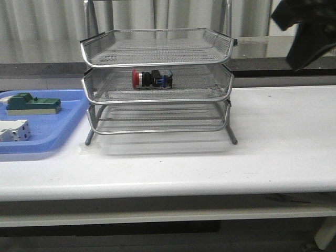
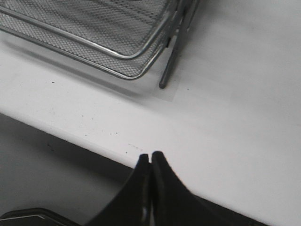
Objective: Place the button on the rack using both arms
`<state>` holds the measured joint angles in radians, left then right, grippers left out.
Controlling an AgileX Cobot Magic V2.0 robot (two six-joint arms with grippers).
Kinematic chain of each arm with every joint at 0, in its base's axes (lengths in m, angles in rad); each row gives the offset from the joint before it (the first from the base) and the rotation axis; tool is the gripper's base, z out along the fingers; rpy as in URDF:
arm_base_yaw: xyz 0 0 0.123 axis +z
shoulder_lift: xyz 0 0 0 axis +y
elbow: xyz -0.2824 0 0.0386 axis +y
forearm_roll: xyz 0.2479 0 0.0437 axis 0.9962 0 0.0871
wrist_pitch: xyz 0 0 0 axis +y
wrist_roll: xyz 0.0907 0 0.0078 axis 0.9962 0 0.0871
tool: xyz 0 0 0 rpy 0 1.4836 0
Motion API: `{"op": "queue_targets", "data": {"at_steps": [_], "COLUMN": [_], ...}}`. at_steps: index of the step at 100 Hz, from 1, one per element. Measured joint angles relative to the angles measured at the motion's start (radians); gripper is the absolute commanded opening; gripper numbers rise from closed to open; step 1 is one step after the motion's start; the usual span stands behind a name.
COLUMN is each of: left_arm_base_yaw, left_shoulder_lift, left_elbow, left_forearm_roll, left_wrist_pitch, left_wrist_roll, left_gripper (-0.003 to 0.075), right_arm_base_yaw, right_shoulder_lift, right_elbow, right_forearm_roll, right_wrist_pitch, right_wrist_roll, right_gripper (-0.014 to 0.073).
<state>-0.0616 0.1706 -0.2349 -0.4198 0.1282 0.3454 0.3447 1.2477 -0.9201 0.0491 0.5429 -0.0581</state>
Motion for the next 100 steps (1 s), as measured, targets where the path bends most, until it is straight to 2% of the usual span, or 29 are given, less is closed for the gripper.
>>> {"op": "queue_targets", "data": {"at_steps": [40, 65, 82, 100], "left_arm_base_yaw": [0.0, 0.0, 0.0, 0.0], "left_shoulder_lift": [0.0, 0.0, 0.0, 0.0], "left_elbow": [0.0, 0.0, 0.0, 0.0], "left_forearm_roll": [0.0, 0.0, 0.0, 0.0], "left_wrist_pitch": [0.0, 0.0, 0.0, 0.0], "left_wrist_roll": [0.0, 0.0, 0.0, 0.0], "left_gripper": [-0.002, -0.002, -0.002, -0.002], "right_arm_base_yaw": [-0.122, -0.16, -0.166, -0.166], "right_shoulder_lift": [-0.41, -0.647, -0.744, -0.764], "right_elbow": [0.222, 0.328, 0.366, 0.367], "right_forearm_roll": [-0.002, -0.002, -0.002, -0.002], "right_wrist_pitch": [-0.01, -0.01, 0.002, 0.032], "right_wrist_roll": [0.021, 0.044, 0.046, 0.047], "right_gripper": [-0.0063, -0.0063, -0.0064, -0.0065]}}
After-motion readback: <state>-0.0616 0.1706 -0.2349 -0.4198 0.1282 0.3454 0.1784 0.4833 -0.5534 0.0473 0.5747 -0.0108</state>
